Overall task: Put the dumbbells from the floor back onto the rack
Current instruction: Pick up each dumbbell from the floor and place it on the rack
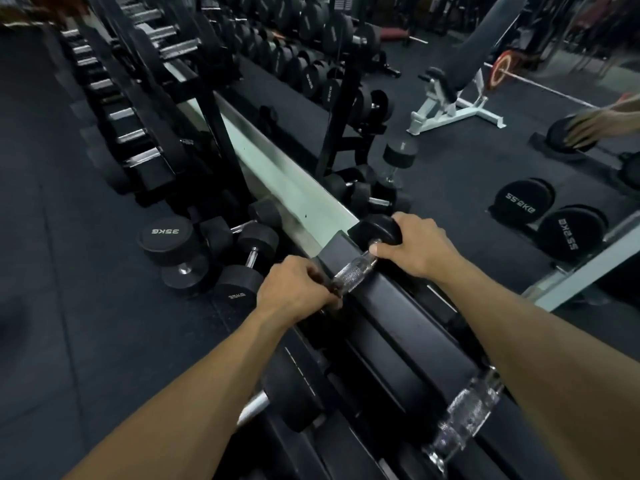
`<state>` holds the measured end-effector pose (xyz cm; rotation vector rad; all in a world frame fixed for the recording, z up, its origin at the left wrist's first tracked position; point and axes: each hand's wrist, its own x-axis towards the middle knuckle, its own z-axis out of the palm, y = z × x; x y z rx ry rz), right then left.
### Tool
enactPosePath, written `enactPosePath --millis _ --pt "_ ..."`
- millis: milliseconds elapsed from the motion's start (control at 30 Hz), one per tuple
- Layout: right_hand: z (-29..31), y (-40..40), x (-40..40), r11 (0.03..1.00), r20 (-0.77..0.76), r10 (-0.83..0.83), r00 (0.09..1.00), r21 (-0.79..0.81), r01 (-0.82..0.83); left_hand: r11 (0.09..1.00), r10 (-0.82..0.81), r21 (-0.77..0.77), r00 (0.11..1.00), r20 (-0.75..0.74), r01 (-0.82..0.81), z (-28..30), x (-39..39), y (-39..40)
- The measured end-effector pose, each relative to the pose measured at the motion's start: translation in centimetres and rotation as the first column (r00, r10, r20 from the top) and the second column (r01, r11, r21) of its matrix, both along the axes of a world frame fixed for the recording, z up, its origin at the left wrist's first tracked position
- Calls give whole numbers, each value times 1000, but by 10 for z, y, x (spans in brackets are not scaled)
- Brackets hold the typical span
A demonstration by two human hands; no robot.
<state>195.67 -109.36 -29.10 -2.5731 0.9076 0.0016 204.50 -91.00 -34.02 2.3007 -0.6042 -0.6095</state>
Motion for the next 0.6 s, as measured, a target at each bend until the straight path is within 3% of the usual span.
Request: enactPosePath --millis 167,600 --pt "3 3 -13 995 18 1 1000 102 -3 961 35 -276 999 21 -28 -9 -32 33" --pt "5 14 -17 1000 -8 -13 1000 6 13 961 -106 -256 994 10 105 -36 -25 55"
